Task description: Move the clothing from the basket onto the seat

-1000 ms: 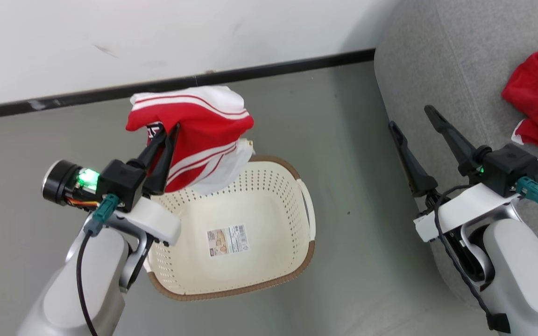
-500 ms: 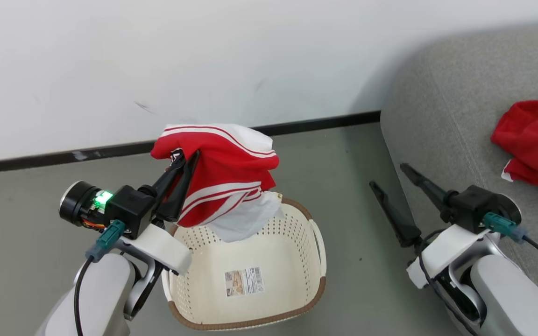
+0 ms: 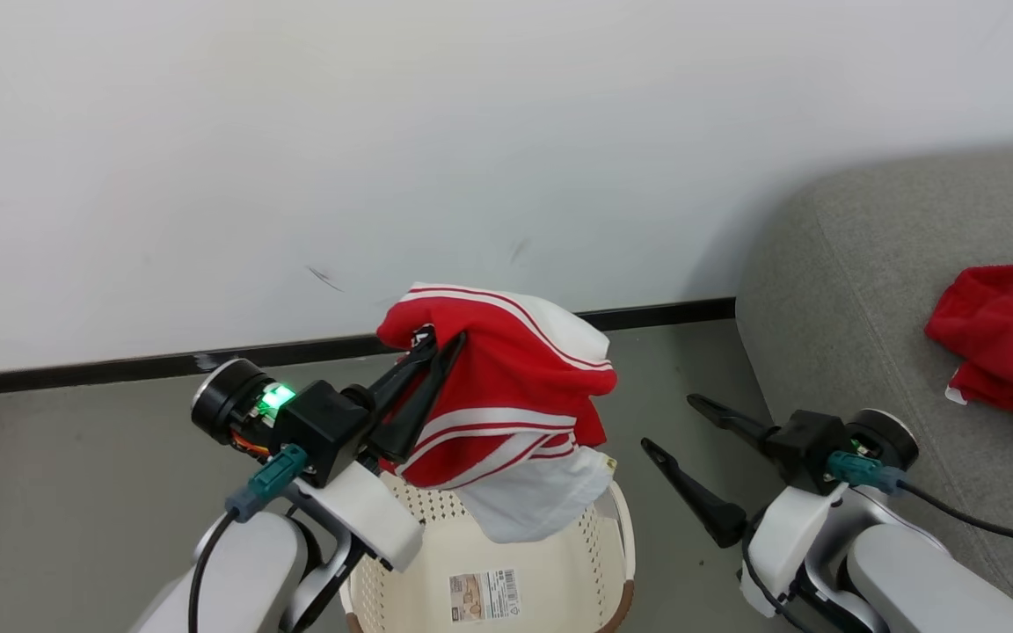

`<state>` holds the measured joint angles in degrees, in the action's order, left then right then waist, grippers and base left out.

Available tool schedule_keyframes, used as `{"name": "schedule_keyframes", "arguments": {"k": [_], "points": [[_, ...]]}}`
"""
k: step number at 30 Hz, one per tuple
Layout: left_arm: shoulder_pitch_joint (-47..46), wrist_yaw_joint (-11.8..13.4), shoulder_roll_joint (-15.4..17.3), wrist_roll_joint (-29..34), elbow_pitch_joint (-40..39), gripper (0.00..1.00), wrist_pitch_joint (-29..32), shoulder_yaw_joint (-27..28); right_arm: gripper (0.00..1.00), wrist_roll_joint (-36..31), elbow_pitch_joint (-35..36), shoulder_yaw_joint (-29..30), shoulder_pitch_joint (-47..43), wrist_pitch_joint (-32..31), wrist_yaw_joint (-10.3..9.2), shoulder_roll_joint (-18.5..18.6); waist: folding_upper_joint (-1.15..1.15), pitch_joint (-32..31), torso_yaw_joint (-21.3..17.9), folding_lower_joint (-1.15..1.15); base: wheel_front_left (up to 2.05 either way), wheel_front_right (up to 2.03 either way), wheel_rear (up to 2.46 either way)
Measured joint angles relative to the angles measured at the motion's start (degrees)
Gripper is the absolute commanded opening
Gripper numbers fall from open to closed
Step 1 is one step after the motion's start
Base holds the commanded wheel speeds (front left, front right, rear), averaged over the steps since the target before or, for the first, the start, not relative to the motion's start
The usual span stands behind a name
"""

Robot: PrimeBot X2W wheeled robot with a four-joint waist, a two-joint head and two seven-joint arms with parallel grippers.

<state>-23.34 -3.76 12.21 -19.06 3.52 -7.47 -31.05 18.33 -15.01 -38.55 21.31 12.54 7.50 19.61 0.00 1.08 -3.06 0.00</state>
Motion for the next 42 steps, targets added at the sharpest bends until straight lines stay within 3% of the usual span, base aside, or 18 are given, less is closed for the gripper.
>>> {"name": "schedule_keyframes", "arguments": {"k": [10, 28, 29, 31, 32, 42], "points": [[0.98, -0.53, -0.92, -0.36, -3.87, 0.0, 4.15, -3.23, 1.0, 4.48, 0.25, -10.8, 2.52, -0.94, 0.0, 0.01, 0.0, -4.14, 2.16, 0.0, 0.0, 0.0, 0.0], [3.06, -1.01, -1.54, -2.64, -8.78, 0.0, 10.39, -6.9, 1.0, 10.63, -2.53, -19.74, 5.48, -1.46, 0.0, 0.36, 0.0, -8.17, 6.54, 0.0, 0.0, 0.0, 0.0], [3.57, -1.02, -1.62, -2.81, -9.0, 0.0, 10.88, -7.04, 0.5, 10.94, -2.74, -20.71, 5.94, -1.45, 0.0, -0.11, 0.0, -8.34, 6.93, 0.0, 0.0, 0.0, 0.0], [4.22, -1.02, -1.72, -3.32, -9.01, 0.0, 11.03, -7.13, 0.22, 11.24, -2.87, -21.39, 6.16, -1.43, 0.0, -0.41, 0.0, -8.44, 7.26, 0.0, 0.0, 0.0, 0.0], [4.41, -1.02, -1.72, -3.56, -9.01, 0.0, 11.35, -7.13, 0.0, 11.65, -3.01, -21.49, 6.17, -1.38, 0.0, -0.57, 0.0, -8.46, 7.4, 0.0, 0.0, 0.0, 0.0], [5.03, -0.92, -1.68, -4.24, -7.68, 0.0, 12.02, -6.05, 0.0, 14.75, -4.41, -22.39, 6.17, -0.69, 0.0, 0.33, 0.0, -8.0, 6.59, 0.0, 0.0, 0.0, 0.0]]}}
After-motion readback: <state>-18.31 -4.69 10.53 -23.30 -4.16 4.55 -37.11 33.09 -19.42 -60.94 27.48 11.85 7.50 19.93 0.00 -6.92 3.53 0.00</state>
